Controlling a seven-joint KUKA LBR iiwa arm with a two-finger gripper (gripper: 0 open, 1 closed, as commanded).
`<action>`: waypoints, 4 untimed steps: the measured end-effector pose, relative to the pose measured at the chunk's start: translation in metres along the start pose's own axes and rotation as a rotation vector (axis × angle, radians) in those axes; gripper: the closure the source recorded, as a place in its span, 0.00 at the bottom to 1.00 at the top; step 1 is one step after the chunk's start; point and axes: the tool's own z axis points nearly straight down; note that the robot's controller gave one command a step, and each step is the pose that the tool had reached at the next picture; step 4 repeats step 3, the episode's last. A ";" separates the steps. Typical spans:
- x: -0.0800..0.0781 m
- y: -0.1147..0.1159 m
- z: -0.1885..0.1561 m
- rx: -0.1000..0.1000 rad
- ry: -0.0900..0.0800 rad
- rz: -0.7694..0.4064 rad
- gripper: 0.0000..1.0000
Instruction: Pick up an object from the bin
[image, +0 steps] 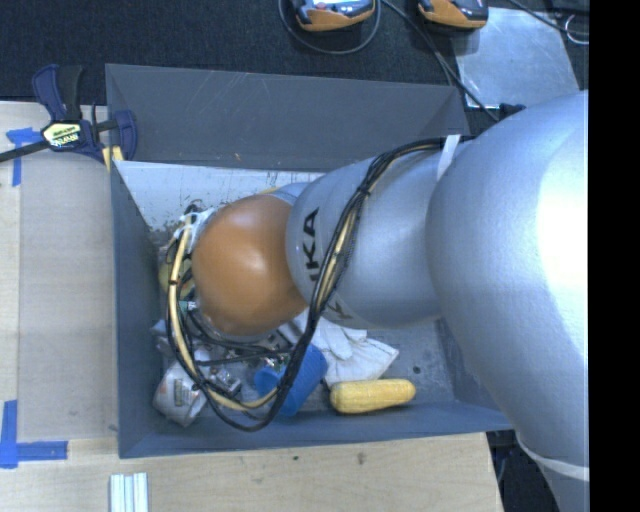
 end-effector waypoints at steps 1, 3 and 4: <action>0.000 0.000 0.000 0.000 0.000 0.000 1.00; 0.003 0.001 -0.025 -0.004 0.011 0.000 1.00; 0.003 0.001 -0.025 -0.004 0.011 0.000 1.00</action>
Offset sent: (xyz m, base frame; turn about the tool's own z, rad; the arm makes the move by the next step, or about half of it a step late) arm 0.0000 0.0001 0.0999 0.0000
